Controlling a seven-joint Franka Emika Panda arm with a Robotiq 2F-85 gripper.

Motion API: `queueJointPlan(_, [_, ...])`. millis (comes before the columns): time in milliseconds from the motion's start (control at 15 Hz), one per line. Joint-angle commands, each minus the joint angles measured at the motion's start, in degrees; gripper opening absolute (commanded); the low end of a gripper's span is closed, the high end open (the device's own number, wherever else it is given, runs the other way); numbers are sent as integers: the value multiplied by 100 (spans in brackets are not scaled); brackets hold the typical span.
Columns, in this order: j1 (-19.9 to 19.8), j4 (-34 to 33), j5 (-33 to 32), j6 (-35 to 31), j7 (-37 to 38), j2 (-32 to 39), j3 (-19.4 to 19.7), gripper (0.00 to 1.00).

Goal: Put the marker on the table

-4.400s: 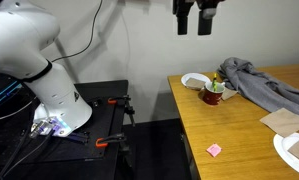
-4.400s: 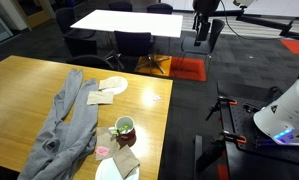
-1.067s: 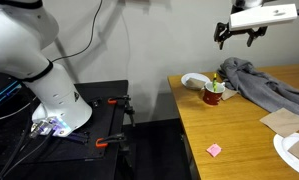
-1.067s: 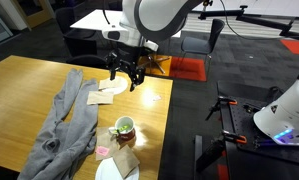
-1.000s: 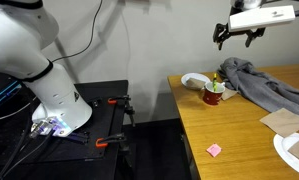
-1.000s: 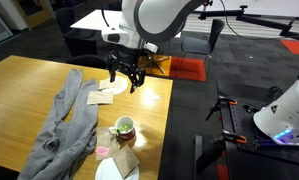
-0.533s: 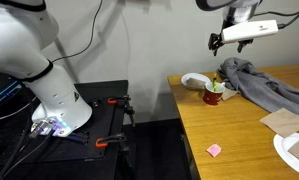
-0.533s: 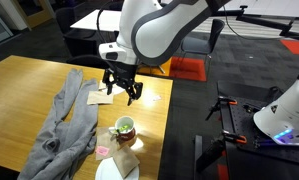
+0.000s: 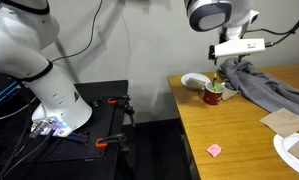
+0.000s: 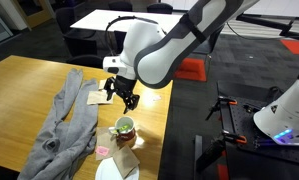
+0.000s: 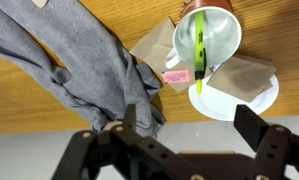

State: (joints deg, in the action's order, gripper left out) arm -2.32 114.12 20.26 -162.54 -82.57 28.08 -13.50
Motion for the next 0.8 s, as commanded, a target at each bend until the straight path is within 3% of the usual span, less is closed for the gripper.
queueJointPlan(0, [-425,55,75,-287,184,179,-553,100])
queueJointPlan(333, [-839,-50,92,8,249,455,-1028,100])
queueJointPlan(733, [-836,-190,-113,146,574,793,-971,100])
